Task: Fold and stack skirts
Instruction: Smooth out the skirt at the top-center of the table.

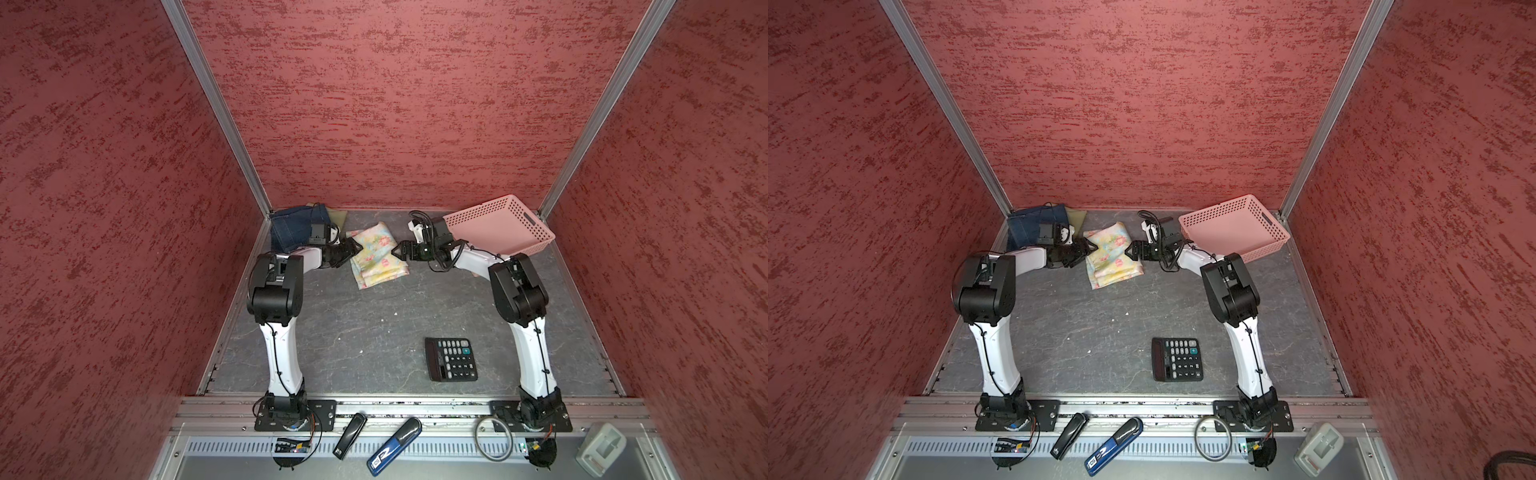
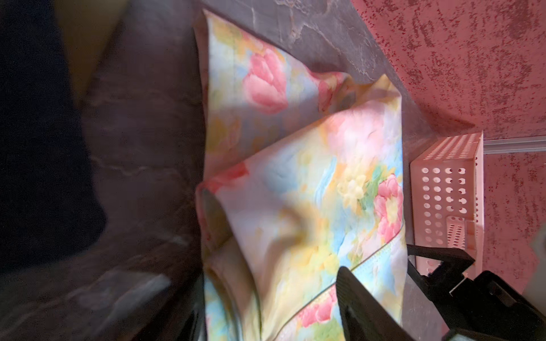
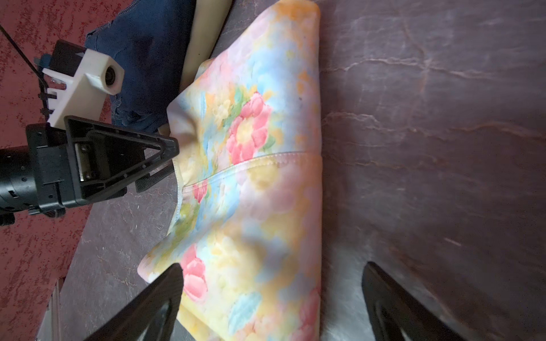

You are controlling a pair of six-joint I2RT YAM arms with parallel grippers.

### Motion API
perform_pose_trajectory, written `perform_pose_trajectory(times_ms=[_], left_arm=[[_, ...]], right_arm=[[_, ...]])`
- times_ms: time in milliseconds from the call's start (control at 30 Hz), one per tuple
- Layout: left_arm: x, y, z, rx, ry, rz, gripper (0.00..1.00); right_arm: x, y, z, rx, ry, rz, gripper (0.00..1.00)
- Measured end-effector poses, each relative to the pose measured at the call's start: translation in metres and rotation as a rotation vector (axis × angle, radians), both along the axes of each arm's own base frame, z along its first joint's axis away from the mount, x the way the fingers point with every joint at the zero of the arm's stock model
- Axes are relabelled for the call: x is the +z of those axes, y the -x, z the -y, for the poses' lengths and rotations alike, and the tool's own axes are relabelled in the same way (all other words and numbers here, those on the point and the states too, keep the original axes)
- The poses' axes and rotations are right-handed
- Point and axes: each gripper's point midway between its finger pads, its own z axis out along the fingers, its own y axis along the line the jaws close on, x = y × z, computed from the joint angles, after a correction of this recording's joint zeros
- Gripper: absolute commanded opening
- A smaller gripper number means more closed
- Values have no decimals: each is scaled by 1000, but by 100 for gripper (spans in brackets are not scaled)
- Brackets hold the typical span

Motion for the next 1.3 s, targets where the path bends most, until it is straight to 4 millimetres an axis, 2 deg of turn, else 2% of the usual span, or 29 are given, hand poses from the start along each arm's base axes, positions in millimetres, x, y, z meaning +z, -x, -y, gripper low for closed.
perform_pose_trajectory(times_ms=[67,233,267,333,400,567,733,833,933,1133,1200,1300], left_arm=[[-3,-2,1,10,-15,-16,57],[-10,-7,4,24,-63,-56,34],[-12,-8,5,25,-70,-62,25],[-15,-10,8,20,-88,-70,18],[-16,-12,10,18,-98,-76,0],[-16,-15,17,-4,-120,-82,0],[-14,-12,20,-14,-122,-83,0],[-4,-2,22,-19,-121,-91,0],[22,3,22,-21,-117,-66,0],[98,-3,25,-25,-97,79,0],[110,-3,25,-23,-93,105,0],[110,-1,25,-25,-91,105,0]], right_arm=[[-3,0,0,-1,1,-5,95],[-18,1,0,-6,8,-35,95],[-20,1,0,-5,8,-37,95],[-20,1,0,-6,7,-37,95],[-20,1,0,-6,7,-37,95],[-21,4,2,-6,8,-30,95],[-20,19,13,-20,36,-38,94],[-13,32,24,-37,53,-36,94],[9,41,34,-56,52,-1,94],[66,46,45,-82,26,122,94],[76,47,48,-88,26,148,94],[78,48,51,-94,34,159,94]])
